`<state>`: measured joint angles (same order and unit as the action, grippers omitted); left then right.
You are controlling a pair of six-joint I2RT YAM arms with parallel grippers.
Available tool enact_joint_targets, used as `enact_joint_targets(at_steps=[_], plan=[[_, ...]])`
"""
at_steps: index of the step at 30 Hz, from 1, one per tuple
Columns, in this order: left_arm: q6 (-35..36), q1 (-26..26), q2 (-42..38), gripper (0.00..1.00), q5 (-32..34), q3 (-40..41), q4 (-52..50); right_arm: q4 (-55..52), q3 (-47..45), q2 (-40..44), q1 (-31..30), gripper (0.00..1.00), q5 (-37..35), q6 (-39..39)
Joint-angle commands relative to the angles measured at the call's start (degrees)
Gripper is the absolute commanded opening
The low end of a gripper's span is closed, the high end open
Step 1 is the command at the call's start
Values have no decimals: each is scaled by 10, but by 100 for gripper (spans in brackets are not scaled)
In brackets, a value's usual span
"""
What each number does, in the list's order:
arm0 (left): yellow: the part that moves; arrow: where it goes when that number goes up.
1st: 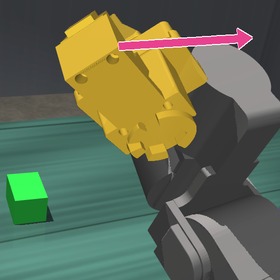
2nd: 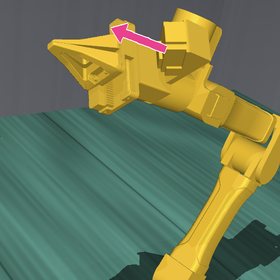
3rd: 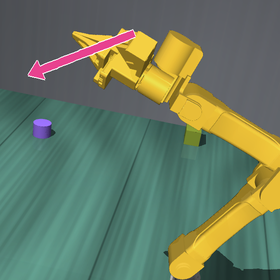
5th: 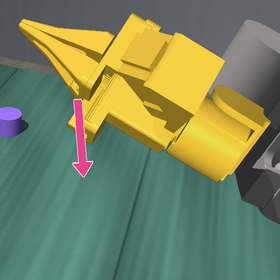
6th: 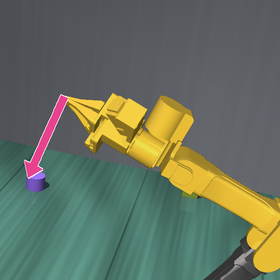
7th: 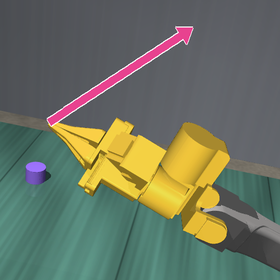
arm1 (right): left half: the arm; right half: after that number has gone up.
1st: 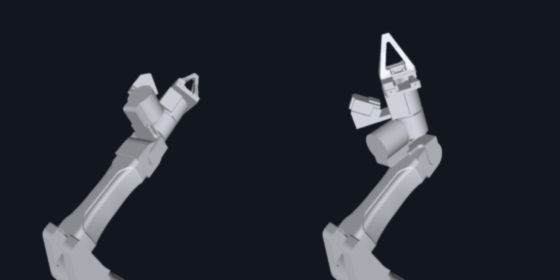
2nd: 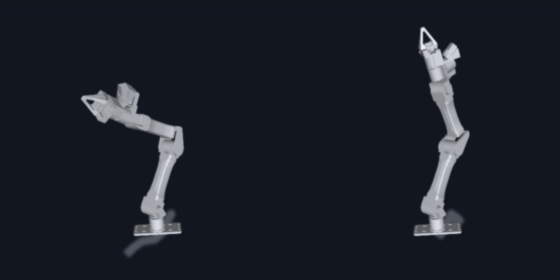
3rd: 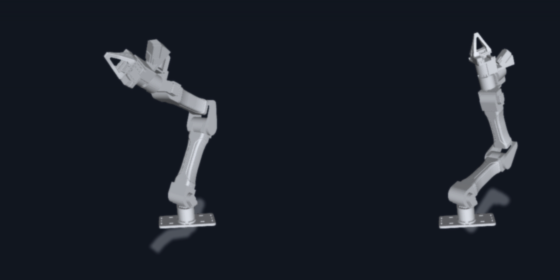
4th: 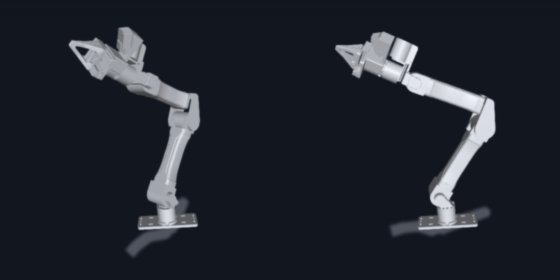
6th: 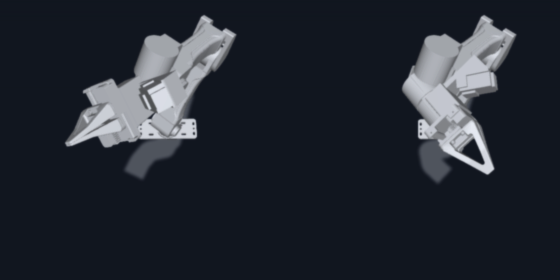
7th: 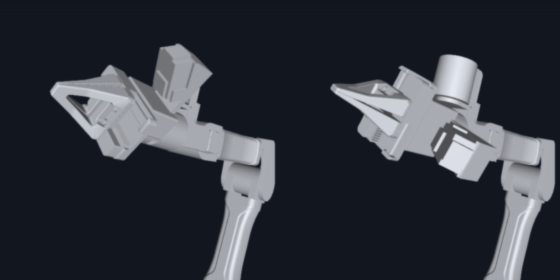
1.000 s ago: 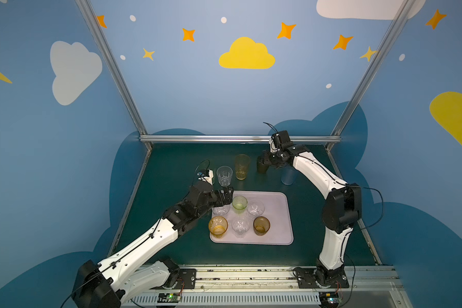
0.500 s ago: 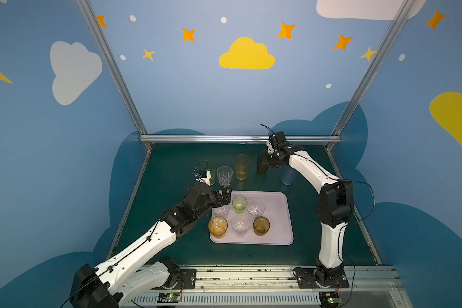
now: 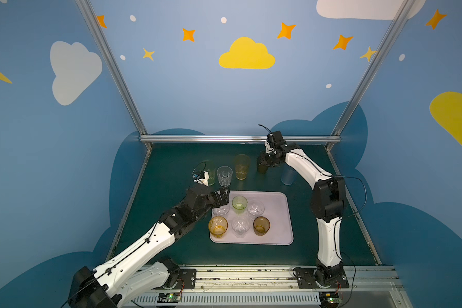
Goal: Place the glasses into the tray
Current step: Pick up the glass from the top-center of the table.
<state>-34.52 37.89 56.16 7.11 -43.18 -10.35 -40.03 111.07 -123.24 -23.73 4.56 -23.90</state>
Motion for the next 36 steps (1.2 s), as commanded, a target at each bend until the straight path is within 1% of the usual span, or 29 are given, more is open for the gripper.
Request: enact_joint_targets(at_steps=[1,10,23,29,36], plan=[[4,-3,-9,100,11,10,-1,-12,23,-19,2,31,-1,7],[10,-3,-5,100,17,18,6,-20,52,-48,1,29,-5,19],[12,-4,0,100,22,19,7,-35,91,-74,-4,29,-8,38],[13,-4,6,100,19,18,9,-45,108,-88,-7,29,-21,48],[13,-4,5,100,21,20,9,-44,113,-99,-11,26,-25,47]])
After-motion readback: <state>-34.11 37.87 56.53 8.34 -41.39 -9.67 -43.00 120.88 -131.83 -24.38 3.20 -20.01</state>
